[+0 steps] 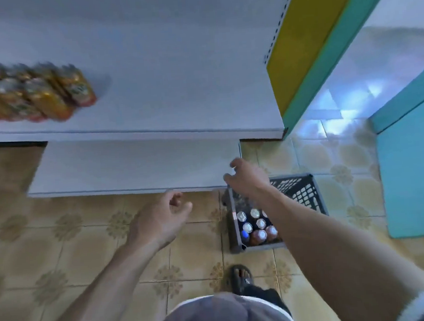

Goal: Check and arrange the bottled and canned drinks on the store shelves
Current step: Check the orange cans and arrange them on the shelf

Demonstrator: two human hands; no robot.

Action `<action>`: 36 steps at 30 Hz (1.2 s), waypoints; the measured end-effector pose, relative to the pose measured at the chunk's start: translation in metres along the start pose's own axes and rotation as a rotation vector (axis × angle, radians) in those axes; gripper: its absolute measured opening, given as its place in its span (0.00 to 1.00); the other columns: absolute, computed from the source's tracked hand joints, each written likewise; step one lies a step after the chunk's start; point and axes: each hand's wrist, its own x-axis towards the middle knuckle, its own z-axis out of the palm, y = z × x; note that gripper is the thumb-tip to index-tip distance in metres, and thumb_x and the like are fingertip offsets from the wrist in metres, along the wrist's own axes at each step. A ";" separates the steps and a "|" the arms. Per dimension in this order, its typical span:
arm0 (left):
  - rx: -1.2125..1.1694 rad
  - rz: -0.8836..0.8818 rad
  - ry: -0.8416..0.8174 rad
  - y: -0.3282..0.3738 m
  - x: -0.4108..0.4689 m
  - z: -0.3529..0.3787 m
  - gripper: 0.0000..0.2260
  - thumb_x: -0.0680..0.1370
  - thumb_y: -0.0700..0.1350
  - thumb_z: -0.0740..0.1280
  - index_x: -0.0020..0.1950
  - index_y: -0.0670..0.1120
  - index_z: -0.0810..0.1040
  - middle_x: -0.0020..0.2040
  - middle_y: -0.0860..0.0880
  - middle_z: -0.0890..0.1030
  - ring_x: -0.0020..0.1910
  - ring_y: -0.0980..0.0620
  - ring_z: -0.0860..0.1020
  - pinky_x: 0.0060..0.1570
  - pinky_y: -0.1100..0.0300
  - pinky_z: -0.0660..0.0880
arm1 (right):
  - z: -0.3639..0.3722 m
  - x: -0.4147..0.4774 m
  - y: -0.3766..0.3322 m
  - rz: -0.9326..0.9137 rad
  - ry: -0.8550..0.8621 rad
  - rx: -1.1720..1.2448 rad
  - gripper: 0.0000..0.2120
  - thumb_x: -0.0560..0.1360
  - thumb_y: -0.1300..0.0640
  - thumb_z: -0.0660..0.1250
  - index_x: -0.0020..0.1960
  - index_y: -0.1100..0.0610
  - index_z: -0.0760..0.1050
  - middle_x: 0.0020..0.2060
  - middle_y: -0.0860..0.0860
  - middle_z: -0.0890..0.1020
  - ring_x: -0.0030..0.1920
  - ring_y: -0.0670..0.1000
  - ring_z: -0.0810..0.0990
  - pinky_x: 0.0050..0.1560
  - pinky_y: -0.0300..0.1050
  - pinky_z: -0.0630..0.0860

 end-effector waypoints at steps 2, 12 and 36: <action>-0.062 -0.034 0.036 -0.017 -0.014 -0.036 0.17 0.81 0.59 0.62 0.68 0.56 0.72 0.58 0.57 0.77 0.56 0.54 0.77 0.55 0.55 0.76 | -0.010 -0.007 -0.055 -0.080 0.008 0.021 0.24 0.81 0.48 0.63 0.75 0.53 0.68 0.70 0.52 0.73 0.63 0.56 0.78 0.58 0.46 0.73; -0.226 -0.079 0.215 -0.099 0.016 -0.162 0.18 0.81 0.60 0.62 0.69 0.56 0.70 0.61 0.58 0.76 0.53 0.57 0.78 0.50 0.60 0.72 | -0.012 0.054 -0.262 -0.275 0.014 0.047 0.22 0.78 0.46 0.66 0.70 0.50 0.71 0.66 0.50 0.78 0.65 0.54 0.77 0.62 0.47 0.72; -0.261 -0.045 0.007 -0.198 0.202 -0.331 0.16 0.81 0.56 0.64 0.67 0.55 0.73 0.56 0.60 0.78 0.55 0.58 0.76 0.59 0.60 0.72 | 0.049 0.203 -0.437 -0.019 0.149 0.430 0.26 0.64 0.50 0.80 0.56 0.44 0.70 0.49 0.44 0.80 0.50 0.52 0.80 0.53 0.52 0.78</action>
